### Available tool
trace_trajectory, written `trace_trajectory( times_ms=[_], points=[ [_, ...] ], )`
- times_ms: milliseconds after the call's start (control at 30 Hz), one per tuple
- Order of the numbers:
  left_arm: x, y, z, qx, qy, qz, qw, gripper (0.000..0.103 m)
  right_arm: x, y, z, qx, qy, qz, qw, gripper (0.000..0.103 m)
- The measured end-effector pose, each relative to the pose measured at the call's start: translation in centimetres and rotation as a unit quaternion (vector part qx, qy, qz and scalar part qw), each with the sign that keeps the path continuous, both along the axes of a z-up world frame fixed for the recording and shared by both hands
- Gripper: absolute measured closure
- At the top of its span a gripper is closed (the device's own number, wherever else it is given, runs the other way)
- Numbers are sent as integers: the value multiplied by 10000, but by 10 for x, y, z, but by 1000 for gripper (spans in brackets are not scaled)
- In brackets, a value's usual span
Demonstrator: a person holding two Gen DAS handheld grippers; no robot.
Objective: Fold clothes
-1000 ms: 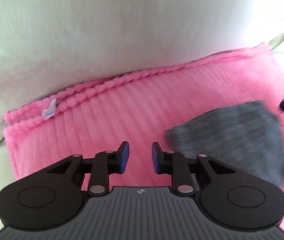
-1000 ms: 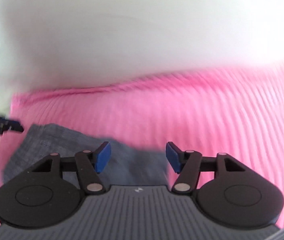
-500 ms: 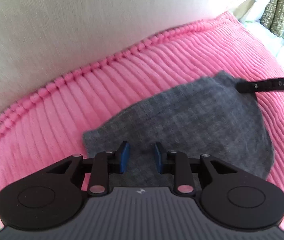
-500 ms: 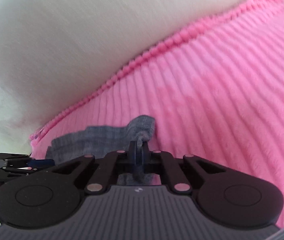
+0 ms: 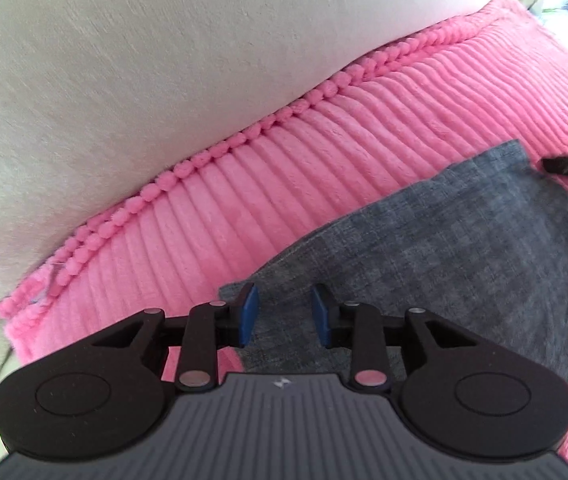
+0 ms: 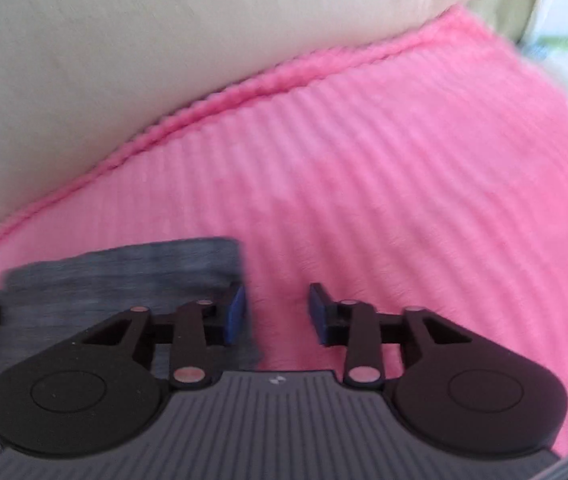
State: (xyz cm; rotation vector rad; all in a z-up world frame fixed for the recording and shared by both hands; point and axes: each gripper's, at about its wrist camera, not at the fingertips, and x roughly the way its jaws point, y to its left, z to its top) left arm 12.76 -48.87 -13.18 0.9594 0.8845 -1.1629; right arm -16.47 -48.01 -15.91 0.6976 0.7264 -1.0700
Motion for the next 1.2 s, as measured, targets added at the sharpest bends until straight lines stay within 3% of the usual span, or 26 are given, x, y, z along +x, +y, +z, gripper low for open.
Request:
trace_trajectory(
  times_ms=[133,200,267,367,500,600,667,700,733,767,800,867,967,1033,1200],
  points=[
    [-2,3,15,-31,121,42,9999,65,-19,34,38,-348,-649,-461,9962,73],
    [-4,8,23,-73,211,2,9998,64,-16,60,51,-443,-844,-236,9952,74],
    [-10,18,29,-71,299,-130,9994,62,-1,99,57,-520,-707,137,9961,84],
    [-16,28,26,8,404,-368,9985,61,25,140,40,-257,-613,431,9969,88],
    [-24,41,-5,424,275,-742,9960,58,38,161,5,327,-320,434,9980,89],
    [-20,46,-15,498,123,-875,9948,56,39,166,-1,292,-296,283,9987,89],
    [-14,47,-5,461,155,-957,9942,56,30,175,13,382,-662,-155,9970,83],
    [-12,48,-1,451,152,-991,9939,56,27,179,17,440,-843,-306,9950,74],
    [-9,48,5,441,98,-1099,9929,56,21,192,18,648,-1298,-649,9873,64],
    [-5,49,12,423,46,-1243,9913,56,16,206,20,877,-1790,-1019,9746,64],
    [-3,48,16,408,28,-1329,9903,56,14,212,18,963,-1961,-1149,9691,64],
    [2,43,24,366,-8,-1544,9873,56,17,233,3,1369,-2670,-1739,9379,64],
    [9,27,33,298,116,-1909,9811,55,27,240,-18,1489,-3358,-2396,8987,64],
    [10,13,35,333,243,-2228,9740,55,34,236,-30,1494,-3733,-2726,8741,56],
    [9,-18,31,485,248,-2984,9529,55,44,230,-44,1413,-3917,-3250,8491,54]
  ],
)
